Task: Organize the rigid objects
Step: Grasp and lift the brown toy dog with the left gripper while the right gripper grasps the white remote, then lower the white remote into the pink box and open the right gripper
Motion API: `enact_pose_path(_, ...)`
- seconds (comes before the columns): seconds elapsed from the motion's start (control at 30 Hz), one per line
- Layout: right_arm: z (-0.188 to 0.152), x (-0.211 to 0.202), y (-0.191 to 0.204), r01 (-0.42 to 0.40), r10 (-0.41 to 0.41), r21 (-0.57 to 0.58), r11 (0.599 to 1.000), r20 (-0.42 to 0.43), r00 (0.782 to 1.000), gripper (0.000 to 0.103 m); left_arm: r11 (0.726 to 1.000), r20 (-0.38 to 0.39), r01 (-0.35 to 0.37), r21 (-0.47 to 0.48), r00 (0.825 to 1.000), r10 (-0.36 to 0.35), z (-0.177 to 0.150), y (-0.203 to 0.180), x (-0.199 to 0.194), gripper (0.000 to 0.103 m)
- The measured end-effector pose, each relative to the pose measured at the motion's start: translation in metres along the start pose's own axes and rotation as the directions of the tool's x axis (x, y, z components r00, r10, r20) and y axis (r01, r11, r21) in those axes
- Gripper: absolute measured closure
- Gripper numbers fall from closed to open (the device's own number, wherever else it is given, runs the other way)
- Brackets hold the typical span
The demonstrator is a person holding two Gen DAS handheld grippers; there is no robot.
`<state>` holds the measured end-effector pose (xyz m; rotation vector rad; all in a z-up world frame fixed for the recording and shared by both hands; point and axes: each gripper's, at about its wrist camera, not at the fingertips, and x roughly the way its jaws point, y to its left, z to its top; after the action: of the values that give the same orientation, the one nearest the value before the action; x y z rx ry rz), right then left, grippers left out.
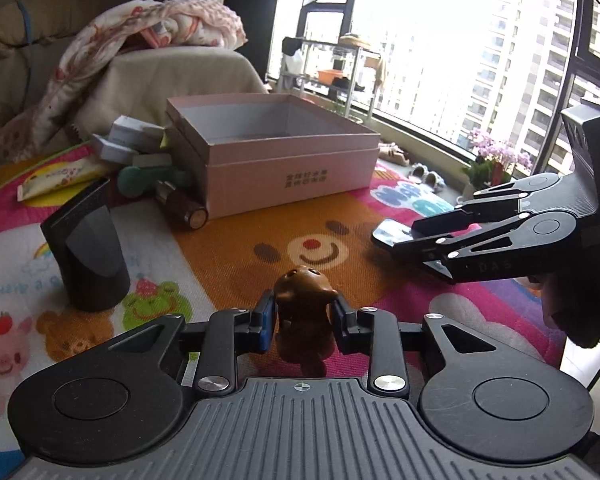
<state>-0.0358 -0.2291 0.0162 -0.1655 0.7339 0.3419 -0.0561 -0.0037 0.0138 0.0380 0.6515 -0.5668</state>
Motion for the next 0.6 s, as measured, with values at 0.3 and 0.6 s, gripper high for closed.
enact_pose_path(0.3, 0.033, -0.028, -0.012, 0.001, -0.005, 0.036, 0.999, 0.119, 0.993, 0.064, 0.995, 0.140, 0.095, -0.028, 0.986, -0.090, 0.068, 0.006, -0.016, 0.071)
enact_pose_path(0.6, 0.127, -0.015, -0.023, 0.180, -0.194, 0.071, 0.981, 0.354, 0.915, 0.026, 0.965, 0.185, 0.121, -0.233, 0.980, -0.078, 0.203, 0.049, 0.051, 0.068)
